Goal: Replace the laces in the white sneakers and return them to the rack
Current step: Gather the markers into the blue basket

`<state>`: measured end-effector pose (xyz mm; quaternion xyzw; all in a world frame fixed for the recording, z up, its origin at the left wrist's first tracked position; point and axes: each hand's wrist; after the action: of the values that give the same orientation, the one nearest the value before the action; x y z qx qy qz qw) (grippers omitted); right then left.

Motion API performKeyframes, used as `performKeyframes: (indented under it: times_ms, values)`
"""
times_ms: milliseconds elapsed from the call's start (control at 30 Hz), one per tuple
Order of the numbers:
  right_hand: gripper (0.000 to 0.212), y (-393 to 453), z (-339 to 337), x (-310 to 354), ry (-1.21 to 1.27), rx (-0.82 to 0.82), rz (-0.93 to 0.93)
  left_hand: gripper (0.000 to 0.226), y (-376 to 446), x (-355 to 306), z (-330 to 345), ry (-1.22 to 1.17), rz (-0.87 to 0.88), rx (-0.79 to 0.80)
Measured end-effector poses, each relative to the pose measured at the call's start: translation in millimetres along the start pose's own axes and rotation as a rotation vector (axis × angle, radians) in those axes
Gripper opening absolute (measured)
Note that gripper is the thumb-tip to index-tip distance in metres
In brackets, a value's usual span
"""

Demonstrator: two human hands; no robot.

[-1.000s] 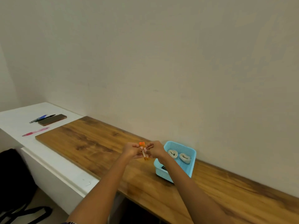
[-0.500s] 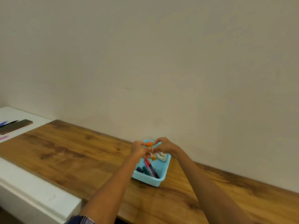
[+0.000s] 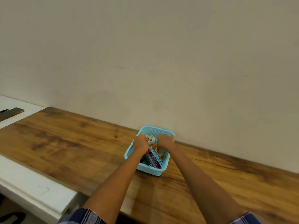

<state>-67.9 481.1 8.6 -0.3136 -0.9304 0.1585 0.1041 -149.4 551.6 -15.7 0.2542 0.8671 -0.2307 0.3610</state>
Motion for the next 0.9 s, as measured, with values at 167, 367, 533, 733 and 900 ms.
performKeyframes:
  times_ms: [167, 367, 533, 733, 900]
  values:
    - [0.019, -1, 1, 4, -0.036, 0.01, 0.016, 0.013, -1, 1, 4, 0.003, 0.024, 0.002]
    - [0.04, 3, 4, 8, -0.049, 0.084, 0.031, 0.023, 0, 2, 0, 0.003, 0.007, 0.002]
    - [0.036, 2, 6, 10, -0.108, 0.031, 0.069, 0.021, 1, 4, -2, -0.064, 0.014, -0.016]
    - [0.026, -6, 6, 9, -0.062, -0.059, 0.071, 0.021, 0, 7, -6, -0.013, 0.01, -0.032]
    - [0.022, -4, 9, 9, -0.083, -0.086, 0.069, 0.035, -1, 8, -7, 0.008, 0.005, -0.042]
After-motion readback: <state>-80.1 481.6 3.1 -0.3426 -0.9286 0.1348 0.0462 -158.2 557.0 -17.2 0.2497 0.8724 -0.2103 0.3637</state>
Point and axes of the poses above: each hand's wrist, its own y-axis towards the middle knuckle, its own z-axis out of the palm, x = y × z, and after that the axes turned 9 degrees about x, right-handed
